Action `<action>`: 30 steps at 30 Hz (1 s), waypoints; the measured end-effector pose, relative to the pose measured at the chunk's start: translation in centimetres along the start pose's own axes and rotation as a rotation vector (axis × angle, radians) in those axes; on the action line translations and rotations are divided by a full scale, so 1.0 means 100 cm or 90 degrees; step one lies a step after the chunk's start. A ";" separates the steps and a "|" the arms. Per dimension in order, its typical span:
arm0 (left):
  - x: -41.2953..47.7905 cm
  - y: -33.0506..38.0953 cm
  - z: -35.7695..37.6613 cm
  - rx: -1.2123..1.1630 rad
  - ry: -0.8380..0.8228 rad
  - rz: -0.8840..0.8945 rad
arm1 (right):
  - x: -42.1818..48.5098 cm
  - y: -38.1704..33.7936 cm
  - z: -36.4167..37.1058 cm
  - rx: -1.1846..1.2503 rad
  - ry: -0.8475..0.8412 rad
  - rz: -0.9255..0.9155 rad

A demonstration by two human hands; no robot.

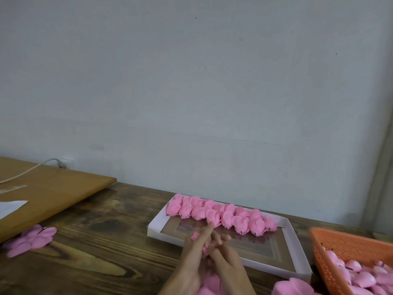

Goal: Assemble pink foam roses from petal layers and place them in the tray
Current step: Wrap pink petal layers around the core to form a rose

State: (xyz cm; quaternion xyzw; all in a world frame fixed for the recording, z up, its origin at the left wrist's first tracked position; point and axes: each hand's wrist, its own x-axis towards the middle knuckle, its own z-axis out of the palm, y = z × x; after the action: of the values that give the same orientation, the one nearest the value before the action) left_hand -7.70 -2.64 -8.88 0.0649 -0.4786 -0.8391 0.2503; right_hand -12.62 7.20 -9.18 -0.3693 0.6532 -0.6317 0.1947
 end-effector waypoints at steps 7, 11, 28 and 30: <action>0.004 0.002 -0.004 0.015 0.019 -0.004 | 0.001 0.002 0.002 0.033 0.044 -0.029; 0.002 0.000 -0.001 0.053 0.024 0.015 | -0.002 0.000 0.005 0.012 0.022 0.039; 0.008 -0.004 -0.005 0.039 -0.004 -0.015 | -0.002 0.010 0.001 -0.100 0.064 -0.020; 0.008 -0.005 -0.004 0.035 -0.012 -0.003 | -0.001 0.011 0.000 -0.135 0.072 0.003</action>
State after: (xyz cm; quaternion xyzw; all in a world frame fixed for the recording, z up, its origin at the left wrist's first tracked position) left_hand -8.45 -3.18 -9.42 0.0647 -0.5037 -0.8268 0.2418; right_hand -12.77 7.18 -10.26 -0.3498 0.7274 -0.5782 0.1190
